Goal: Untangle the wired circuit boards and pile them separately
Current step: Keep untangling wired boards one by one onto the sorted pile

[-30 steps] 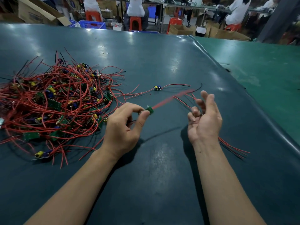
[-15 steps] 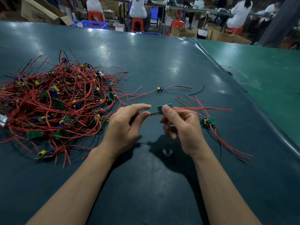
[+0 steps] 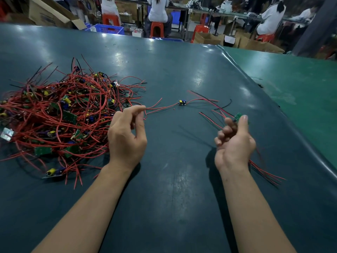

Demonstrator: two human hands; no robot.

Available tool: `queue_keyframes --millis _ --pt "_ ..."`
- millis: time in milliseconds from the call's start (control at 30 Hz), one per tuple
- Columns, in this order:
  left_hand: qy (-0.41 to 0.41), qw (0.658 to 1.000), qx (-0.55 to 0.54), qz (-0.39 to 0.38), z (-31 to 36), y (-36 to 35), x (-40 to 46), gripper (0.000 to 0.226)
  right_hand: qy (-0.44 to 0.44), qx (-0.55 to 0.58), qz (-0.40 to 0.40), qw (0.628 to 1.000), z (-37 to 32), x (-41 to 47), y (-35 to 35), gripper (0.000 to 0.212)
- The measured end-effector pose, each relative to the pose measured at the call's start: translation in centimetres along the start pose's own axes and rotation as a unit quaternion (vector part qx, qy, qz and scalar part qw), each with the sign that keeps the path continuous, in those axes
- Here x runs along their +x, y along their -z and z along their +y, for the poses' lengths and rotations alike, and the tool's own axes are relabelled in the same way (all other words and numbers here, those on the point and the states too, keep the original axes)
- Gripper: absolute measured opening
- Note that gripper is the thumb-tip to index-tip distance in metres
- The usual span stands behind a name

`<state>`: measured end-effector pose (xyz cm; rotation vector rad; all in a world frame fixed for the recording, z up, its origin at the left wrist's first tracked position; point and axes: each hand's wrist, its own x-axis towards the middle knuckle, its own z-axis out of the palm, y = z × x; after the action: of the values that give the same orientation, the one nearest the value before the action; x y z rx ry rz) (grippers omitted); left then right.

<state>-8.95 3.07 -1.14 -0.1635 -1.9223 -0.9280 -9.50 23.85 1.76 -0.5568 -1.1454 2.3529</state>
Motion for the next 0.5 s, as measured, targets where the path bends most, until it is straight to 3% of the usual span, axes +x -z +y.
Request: queue_keyframes --millis 133,333,433,500 --pt "-0.008 0.995 0.100 -0.023 0.1 -0.1 -0.1 0.019 -0.099 0.050 0.019 0.994 0.3 -0.2 0.2 0.030" --pt "0.152 0.931 0.309 -0.121 -1.0 0.5 0.3 0.044 -0.182 0.074 -0.021 0.980 0.5 -0.5 0.3 0.025" --pt "0.175 0.892 0.377 -0.177 -1.3 0.5 0.2 0.035 -0.191 0.021 -0.070 0.979 0.9 -1.0 -0.1 0.023" --pt "0.174 0.884 0.394 -0.183 -1.4 0.5 0.2 0.030 -0.186 -0.018 -0.094 0.978 1.3 -1.3 -0.4 0.020"
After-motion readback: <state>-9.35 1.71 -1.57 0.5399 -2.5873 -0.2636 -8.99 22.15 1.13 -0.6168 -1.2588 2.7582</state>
